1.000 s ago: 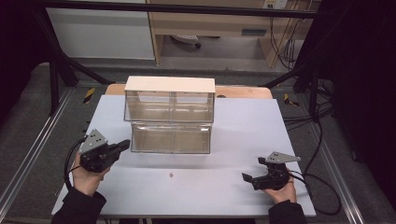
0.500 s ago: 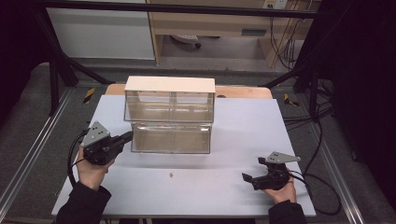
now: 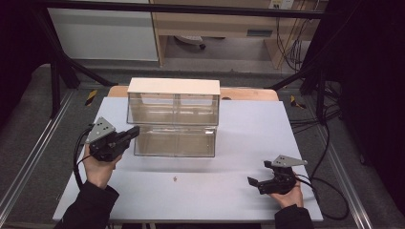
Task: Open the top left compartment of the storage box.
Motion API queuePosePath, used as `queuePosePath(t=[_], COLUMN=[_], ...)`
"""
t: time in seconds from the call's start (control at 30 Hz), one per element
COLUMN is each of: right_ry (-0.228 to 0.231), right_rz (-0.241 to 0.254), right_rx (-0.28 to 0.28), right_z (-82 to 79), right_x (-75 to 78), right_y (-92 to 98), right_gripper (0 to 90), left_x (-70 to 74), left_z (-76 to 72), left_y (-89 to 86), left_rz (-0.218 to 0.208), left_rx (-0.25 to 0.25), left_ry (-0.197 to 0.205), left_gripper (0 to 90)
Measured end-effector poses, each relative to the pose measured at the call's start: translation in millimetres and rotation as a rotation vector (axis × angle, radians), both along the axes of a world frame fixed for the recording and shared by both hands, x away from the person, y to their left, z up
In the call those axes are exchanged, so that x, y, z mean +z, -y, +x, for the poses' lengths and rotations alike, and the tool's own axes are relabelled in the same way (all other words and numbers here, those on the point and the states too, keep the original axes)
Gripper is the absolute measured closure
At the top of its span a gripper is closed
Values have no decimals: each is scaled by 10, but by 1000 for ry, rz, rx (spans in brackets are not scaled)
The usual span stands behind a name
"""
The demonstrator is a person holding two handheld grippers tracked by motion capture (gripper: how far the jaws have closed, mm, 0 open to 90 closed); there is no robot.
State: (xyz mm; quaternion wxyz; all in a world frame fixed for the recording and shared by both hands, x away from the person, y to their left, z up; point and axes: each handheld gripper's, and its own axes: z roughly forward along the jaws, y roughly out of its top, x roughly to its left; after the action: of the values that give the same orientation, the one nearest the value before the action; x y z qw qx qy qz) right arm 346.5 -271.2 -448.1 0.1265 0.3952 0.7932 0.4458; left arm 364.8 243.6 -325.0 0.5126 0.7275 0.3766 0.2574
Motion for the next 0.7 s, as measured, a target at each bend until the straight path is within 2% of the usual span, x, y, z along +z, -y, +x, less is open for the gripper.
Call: queuePosePath(t=[0.43, 0.7], right_ry=[2, 2], right_rz=[-3, -6], right_rx=[4, 9], right_z=[4, 10], right_x=[-2, -7], right_y=[-1, -4], right_gripper=[12, 13], left_x=[-14, -24], left_z=[14, 3], left_y=[-15, -19], left_rz=[-34, -39], left_rx=[11, 12], left_ry=[20, 31], left_gripper=[895, 896])
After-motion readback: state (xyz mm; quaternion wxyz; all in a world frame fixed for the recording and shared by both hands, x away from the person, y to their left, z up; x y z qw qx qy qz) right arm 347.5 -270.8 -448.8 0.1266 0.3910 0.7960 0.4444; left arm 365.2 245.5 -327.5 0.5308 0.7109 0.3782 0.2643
